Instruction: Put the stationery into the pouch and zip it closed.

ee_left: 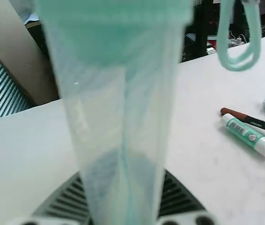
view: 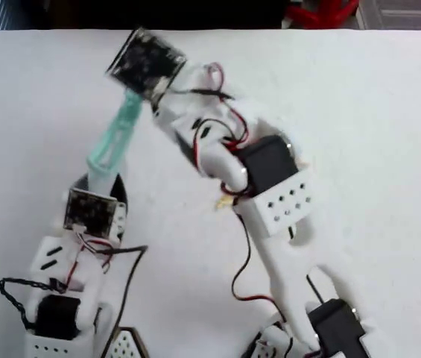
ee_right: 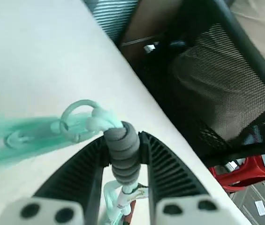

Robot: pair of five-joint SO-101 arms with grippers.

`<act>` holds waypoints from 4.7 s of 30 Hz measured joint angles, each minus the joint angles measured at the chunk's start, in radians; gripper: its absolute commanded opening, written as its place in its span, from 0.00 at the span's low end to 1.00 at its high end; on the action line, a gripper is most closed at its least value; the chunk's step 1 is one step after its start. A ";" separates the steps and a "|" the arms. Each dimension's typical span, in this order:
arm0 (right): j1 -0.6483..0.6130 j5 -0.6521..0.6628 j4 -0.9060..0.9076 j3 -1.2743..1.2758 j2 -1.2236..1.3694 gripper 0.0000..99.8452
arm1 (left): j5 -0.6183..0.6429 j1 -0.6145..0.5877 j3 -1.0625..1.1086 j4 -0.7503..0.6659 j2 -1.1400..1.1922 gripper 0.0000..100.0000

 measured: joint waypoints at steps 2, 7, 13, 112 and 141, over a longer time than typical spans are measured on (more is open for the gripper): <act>0.028 -0.009 -0.032 0.003 0.002 0.02 | 0.002 0.011 -0.002 -0.003 -0.011 0.02; 0.077 -0.012 -0.084 0.003 0.063 0.02 | 0.000 0.017 -0.002 0.021 -0.012 0.02; 0.126 -0.017 -0.161 0.003 0.250 0.02 | -0.002 0.017 0.000 0.044 0.003 0.02; -0.178 0.717 0.686 -0.457 0.270 0.16 | 0.034 0.012 0.103 -0.037 -0.014 0.02; -0.258 0.700 0.605 -0.459 0.425 0.02 | 0.034 0.008 0.103 -0.035 -0.014 0.06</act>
